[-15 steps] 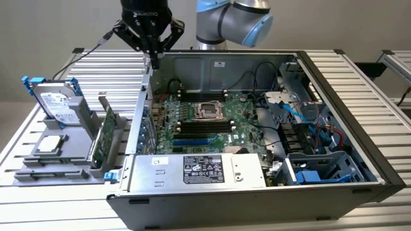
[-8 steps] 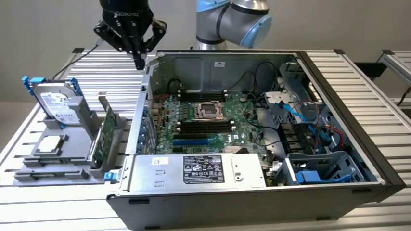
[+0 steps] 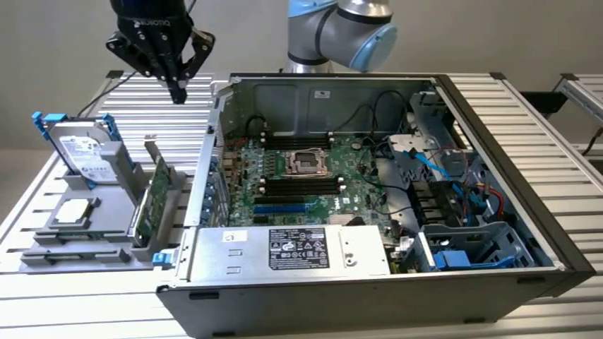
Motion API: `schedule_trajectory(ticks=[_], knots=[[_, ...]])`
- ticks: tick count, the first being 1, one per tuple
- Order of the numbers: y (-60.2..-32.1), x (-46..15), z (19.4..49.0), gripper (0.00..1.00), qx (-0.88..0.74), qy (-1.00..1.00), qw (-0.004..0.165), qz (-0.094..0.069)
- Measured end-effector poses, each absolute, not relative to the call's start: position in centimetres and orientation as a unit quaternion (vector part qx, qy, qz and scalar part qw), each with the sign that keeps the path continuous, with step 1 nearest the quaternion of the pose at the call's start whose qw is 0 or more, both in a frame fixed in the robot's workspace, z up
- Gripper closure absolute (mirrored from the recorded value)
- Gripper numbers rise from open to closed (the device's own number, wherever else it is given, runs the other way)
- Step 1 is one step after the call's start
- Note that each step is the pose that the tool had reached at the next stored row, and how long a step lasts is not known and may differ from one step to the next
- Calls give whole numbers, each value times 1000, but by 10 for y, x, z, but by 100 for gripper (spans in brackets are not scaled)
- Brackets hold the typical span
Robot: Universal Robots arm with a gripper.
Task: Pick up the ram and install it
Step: 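Reach for the ram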
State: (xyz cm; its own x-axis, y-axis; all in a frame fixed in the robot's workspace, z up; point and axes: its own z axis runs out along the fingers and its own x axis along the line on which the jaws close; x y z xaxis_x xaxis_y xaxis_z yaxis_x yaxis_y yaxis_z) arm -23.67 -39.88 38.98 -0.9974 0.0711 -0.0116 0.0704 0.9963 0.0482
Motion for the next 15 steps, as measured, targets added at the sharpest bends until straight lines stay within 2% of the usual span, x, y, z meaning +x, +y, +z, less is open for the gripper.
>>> schedule_trajectory(ticks=[15], knots=[[-400, -305, 388, 89, 35, 999, 5, 24]])
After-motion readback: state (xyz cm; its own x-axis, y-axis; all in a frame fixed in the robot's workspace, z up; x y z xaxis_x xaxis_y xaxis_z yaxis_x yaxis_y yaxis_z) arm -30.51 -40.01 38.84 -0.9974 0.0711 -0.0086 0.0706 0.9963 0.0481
